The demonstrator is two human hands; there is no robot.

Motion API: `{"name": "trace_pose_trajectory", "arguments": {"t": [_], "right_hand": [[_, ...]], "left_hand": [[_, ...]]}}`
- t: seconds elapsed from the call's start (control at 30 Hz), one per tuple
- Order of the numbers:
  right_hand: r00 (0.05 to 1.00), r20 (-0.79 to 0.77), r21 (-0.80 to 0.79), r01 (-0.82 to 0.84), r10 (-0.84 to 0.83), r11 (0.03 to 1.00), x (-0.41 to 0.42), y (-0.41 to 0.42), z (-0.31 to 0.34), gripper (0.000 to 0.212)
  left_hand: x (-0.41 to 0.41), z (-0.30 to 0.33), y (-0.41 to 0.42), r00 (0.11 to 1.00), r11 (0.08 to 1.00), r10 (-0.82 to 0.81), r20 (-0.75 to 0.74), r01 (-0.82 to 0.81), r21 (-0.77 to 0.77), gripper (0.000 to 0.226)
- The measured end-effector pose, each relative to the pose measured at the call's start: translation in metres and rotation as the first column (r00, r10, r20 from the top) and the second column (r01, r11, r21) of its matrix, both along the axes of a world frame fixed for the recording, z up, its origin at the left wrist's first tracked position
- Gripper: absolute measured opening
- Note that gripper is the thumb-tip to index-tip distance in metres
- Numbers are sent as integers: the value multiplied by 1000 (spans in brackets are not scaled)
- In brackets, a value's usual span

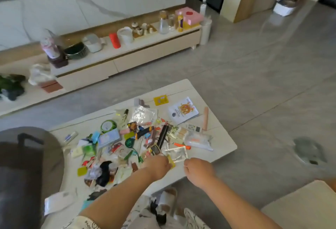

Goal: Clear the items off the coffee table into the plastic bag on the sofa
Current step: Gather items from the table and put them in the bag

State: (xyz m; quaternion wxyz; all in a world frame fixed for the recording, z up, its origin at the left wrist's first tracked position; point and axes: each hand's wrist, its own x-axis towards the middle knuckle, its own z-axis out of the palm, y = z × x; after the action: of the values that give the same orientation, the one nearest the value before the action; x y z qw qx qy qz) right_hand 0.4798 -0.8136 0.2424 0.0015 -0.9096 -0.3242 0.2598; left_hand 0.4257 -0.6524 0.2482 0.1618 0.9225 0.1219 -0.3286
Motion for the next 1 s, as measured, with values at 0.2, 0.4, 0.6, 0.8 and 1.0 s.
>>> {"name": "trace_pose_trajectory", "arguments": {"t": [0.2, 0.4, 0.6, 0.8, 1.0], "right_hand": [[988, -94, 17, -125, 126, 992, -36, 23, -16, 30], [947, -142, 42, -285, 289, 957, -77, 66, -14, 28], [905, -121, 94, -399, 408, 912, -125, 132, -10, 23], [894, -133, 94, -418, 428, 903, -184, 202, -6, 32], [899, -134, 94, -407, 417, 908, -251, 261, -17, 26]], "left_hand": [[-79, -1, 8, 967, 969, 247, -60, -248, -15, 43], [-144, 2, 32, 896, 897, 442, -40, -442, 13, 42], [-218, 0, 70, 771, 771, 637, 3, -637, -12, 40], [-292, 3, 127, 714, 715, 700, 37, -698, -45, 39], [-363, -10, 194, 701, 700, 714, -4, -713, -37, 40]]}}
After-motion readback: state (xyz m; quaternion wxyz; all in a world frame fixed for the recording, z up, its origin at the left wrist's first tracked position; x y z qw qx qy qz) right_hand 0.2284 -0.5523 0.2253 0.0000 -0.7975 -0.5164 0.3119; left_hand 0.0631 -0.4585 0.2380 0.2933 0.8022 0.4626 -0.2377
